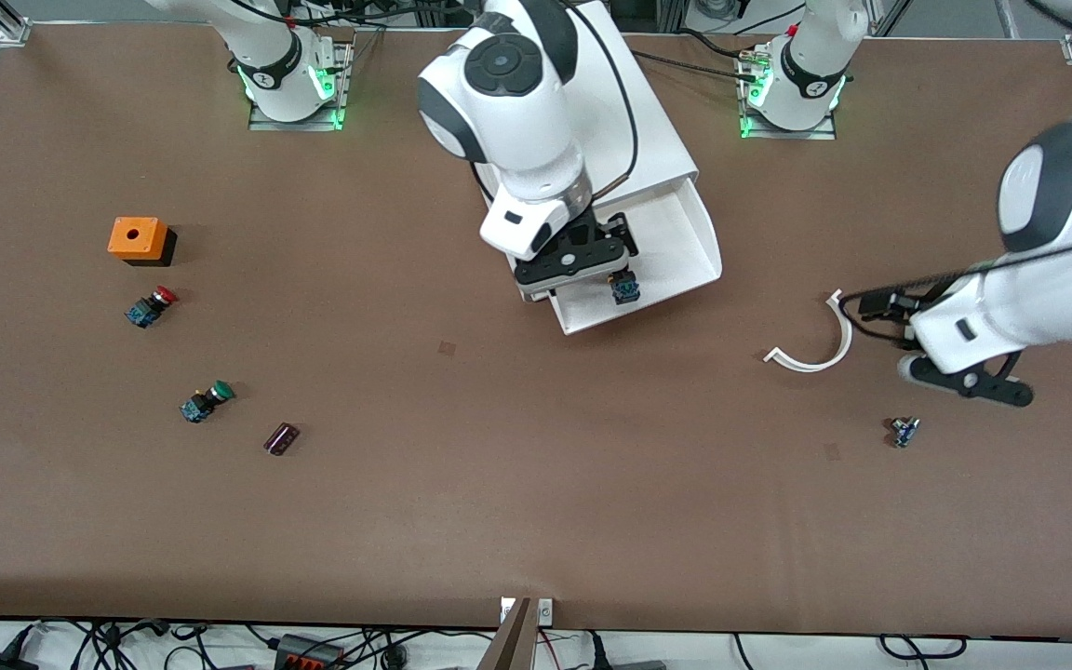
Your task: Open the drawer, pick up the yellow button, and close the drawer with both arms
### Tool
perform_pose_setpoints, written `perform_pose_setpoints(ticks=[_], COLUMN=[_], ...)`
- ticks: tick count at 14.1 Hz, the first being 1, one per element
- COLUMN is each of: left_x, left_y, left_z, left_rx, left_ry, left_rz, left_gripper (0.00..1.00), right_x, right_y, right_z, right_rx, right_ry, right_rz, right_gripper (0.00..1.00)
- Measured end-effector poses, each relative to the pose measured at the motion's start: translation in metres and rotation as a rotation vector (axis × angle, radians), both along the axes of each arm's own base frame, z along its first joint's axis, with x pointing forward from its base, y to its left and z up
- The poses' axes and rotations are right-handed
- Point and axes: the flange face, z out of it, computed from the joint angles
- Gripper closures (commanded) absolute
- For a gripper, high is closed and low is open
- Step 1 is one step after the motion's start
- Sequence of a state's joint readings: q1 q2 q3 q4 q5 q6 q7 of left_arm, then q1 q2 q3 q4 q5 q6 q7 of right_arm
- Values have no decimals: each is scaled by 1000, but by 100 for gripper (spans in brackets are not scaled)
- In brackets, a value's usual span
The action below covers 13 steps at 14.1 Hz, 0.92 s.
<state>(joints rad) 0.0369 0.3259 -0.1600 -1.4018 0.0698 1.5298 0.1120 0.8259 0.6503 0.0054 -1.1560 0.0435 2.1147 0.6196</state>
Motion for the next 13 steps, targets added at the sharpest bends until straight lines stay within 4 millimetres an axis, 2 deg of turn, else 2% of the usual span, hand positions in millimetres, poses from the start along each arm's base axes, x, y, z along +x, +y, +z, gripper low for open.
perform_pose_setpoints(ticks=[2, 6, 8, 10, 13], left_x=[-23, -79, -87, -83, -84], left_y=[-3, 0, 11, 22, 26], left_z=[14, 6, 13, 16, 17], left_rx=[10, 35, 40, 40, 43], left_ry=[-71, -122, -139, -151, -120], left_rz=[0, 0, 28, 49, 61], left_gripper=[0, 0, 0, 0, 0], right_x=[-7, -20, -26, -28, -25], right_y=[12, 29, 34, 37, 39], right_z=[-16, -37, -41, -45, -52], right_rx=[-13, -25, -28, -30, -21], right_ry=[8, 17, 19, 19, 8], right_rz=[16, 43, 53, 57, 55], right_gripper=[0, 0, 0, 1, 4])
